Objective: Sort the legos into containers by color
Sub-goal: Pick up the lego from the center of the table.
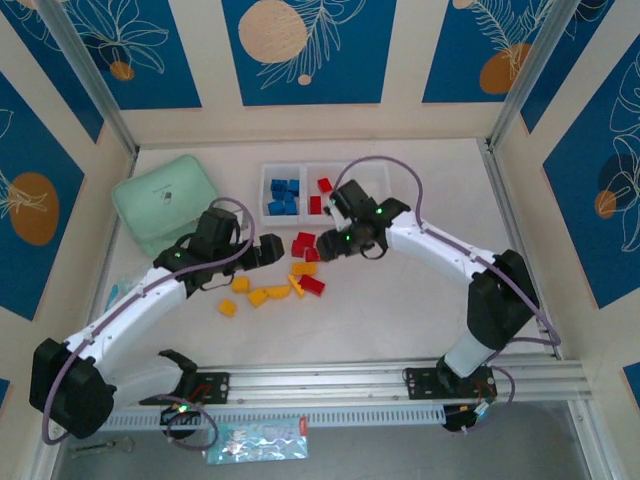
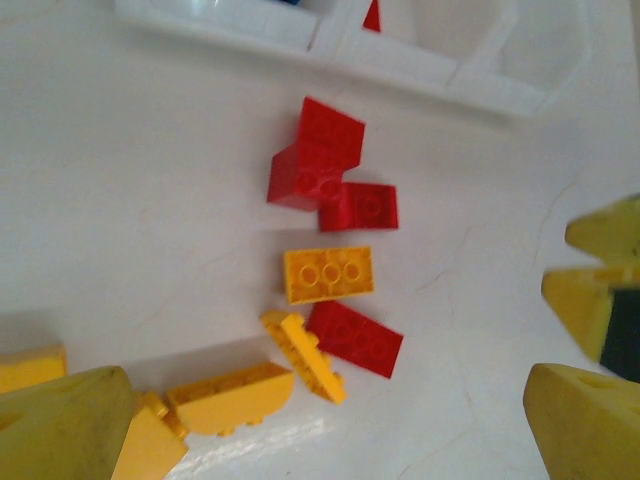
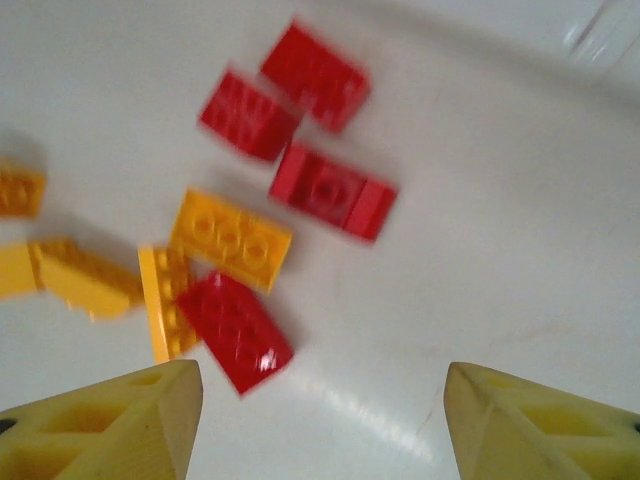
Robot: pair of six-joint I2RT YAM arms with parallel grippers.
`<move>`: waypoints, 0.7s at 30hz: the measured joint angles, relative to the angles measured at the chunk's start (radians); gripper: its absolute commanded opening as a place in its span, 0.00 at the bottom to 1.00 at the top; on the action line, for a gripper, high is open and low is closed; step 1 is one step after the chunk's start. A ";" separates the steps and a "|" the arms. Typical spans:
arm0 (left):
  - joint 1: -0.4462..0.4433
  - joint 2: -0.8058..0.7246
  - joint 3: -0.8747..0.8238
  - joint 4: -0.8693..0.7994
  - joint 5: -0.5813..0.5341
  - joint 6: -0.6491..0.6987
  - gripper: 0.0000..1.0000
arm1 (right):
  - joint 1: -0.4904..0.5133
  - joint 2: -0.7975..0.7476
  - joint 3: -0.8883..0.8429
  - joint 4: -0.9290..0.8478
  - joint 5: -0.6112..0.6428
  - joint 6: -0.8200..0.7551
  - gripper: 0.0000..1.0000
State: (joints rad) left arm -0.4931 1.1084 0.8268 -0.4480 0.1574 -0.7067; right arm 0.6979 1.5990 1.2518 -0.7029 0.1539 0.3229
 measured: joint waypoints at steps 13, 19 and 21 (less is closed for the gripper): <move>0.000 -0.036 -0.086 -0.011 -0.017 -0.066 1.00 | 0.150 -0.009 -0.229 0.084 -0.066 0.020 0.72; 0.000 -0.036 -0.086 -0.010 -0.038 -0.074 1.00 | 0.150 0.085 -0.210 0.134 -0.065 -0.002 0.72; 0.000 -0.037 -0.086 -0.010 -0.043 -0.074 1.00 | 0.150 0.117 -0.195 0.143 -0.064 -0.010 0.72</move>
State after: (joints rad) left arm -0.4931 1.0718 0.7410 -0.4583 0.1139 -0.7811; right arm 0.8478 1.7157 1.0573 -0.5594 0.0902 0.3126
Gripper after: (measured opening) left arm 0.996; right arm 0.720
